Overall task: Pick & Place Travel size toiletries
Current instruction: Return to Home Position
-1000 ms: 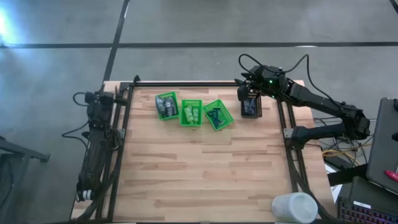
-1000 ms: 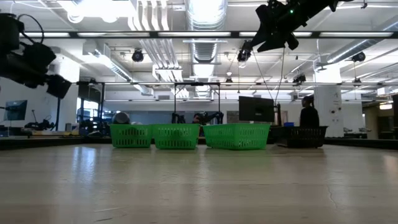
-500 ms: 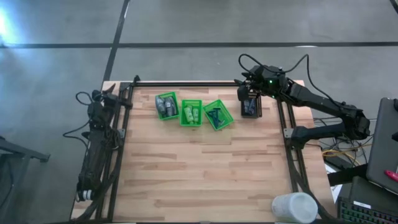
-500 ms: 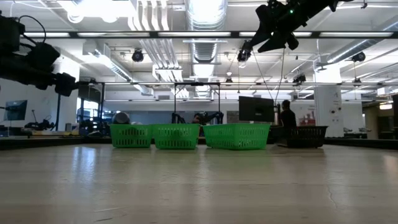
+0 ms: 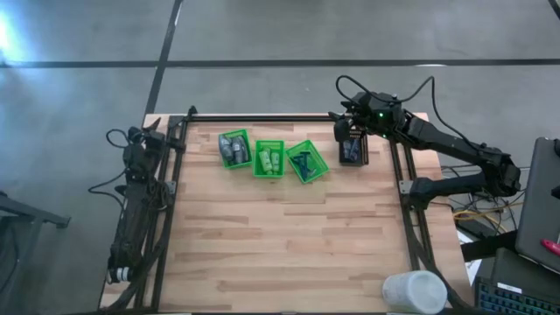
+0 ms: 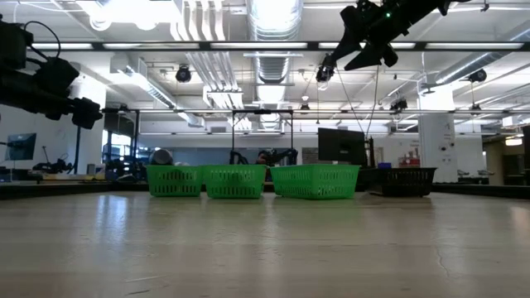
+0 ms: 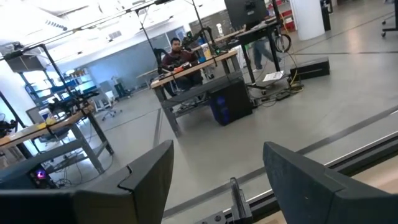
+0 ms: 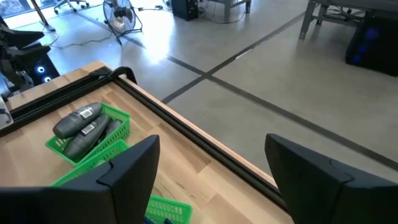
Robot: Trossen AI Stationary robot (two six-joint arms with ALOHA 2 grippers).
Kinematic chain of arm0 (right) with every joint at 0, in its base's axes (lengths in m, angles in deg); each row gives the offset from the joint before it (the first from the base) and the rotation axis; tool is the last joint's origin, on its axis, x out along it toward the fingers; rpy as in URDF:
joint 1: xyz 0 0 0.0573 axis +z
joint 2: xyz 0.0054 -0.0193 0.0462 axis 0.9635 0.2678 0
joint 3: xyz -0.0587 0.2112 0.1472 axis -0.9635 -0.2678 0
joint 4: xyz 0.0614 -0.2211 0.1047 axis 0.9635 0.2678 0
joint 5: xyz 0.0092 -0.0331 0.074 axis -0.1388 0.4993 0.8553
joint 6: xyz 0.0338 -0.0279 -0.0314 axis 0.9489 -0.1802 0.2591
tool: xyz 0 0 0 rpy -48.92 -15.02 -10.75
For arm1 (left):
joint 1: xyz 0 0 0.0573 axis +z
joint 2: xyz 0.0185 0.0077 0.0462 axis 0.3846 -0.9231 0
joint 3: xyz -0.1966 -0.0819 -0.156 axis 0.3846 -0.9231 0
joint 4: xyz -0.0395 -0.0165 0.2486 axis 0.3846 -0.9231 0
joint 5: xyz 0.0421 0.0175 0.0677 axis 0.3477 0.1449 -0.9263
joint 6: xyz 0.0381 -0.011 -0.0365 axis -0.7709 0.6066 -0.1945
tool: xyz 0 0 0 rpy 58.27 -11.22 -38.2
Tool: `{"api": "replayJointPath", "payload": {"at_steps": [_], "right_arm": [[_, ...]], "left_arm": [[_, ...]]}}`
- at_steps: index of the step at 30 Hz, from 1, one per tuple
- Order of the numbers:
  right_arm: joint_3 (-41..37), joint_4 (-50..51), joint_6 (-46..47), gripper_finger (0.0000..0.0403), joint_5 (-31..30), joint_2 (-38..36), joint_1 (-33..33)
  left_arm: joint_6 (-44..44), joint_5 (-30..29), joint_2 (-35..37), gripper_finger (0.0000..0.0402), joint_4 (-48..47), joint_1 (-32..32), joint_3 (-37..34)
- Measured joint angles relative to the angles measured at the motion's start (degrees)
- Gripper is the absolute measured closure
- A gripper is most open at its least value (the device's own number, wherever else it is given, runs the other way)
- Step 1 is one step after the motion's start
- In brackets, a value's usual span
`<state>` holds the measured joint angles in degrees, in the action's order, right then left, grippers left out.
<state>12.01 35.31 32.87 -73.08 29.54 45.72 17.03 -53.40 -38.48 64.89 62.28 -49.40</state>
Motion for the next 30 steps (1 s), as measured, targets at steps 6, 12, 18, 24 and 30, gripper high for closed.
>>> {"api": "replayJointPath", "payload": {"at_steps": [6, 12, 18, 24, 30], "right_arm": [[0.00, 0.00, -0.01, 0.0096, 0.00, 0.01, -0.01], [0.00, 0.00, 1.17, 0.0076, -0.02, 0.01, -0.01], [0.00, 0.02, 2.38, 0.0055, -0.04, 0.01, -0.01], [0.00, 0.02, 3.00, 0.0042, -0.06, 0.00, -0.01], [0.00, -0.07, 1.13, 0.0052, -0.04, -0.01, -0.01]], "left_arm": [[2.70, 1.06, 0.00, 0.0149, 0.00, 0.00, 0.00], [22.15, -1.01, 0.04, 0.0149, 1.08, -0.02, -0.02], [29.60, -3.87, 0.04, 0.0149, 2.59, -0.02, -0.02], [29.60, -4.02, 0.05, 0.0149, 3.01, -0.02, -0.04], [29.59, -4.07, 0.07, 0.0149, 3.04, -0.02, -0.04]]}}
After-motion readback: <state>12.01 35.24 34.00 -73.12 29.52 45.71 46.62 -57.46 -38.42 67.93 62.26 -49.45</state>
